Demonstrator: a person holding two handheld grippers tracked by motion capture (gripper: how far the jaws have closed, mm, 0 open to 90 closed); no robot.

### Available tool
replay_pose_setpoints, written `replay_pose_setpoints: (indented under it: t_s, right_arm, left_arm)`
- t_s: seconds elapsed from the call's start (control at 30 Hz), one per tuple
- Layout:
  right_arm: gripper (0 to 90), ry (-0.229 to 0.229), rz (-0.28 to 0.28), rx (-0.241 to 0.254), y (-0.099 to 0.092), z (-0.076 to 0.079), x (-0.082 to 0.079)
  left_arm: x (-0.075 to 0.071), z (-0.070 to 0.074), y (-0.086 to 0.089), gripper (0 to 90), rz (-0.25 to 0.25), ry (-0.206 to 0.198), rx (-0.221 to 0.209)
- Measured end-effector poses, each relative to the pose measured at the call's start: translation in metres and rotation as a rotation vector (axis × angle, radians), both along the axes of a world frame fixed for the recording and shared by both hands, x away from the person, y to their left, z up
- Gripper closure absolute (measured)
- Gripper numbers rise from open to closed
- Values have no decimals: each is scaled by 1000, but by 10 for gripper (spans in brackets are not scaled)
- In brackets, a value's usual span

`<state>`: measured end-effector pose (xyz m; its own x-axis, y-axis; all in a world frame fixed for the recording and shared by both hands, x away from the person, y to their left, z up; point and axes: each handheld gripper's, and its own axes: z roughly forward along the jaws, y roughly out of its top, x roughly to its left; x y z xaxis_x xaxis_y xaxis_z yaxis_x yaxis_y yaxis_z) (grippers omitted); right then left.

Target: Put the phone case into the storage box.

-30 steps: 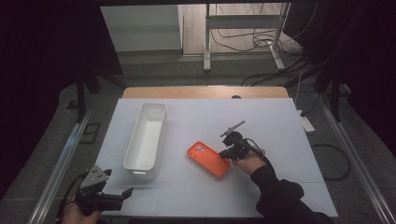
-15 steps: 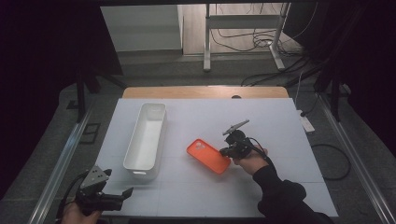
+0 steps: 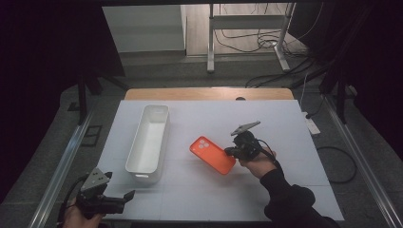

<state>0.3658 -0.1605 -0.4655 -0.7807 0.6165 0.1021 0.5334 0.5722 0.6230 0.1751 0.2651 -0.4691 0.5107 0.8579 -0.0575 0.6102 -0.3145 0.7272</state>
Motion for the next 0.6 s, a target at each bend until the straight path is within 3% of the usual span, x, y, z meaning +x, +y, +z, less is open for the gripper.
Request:
replay_pose_setpoints:
  t_s: [0.37, 0.6]
  right_arm:
    - [890, -57, -28, 64, -15, 17, -11]
    - [890, -83, -43, 91, -23, 23, -15]
  left_arm:
    - [1, 0, 3, 0, 16, 10, -31]
    - [1, 0, 2, 0, 5, 11, -23]
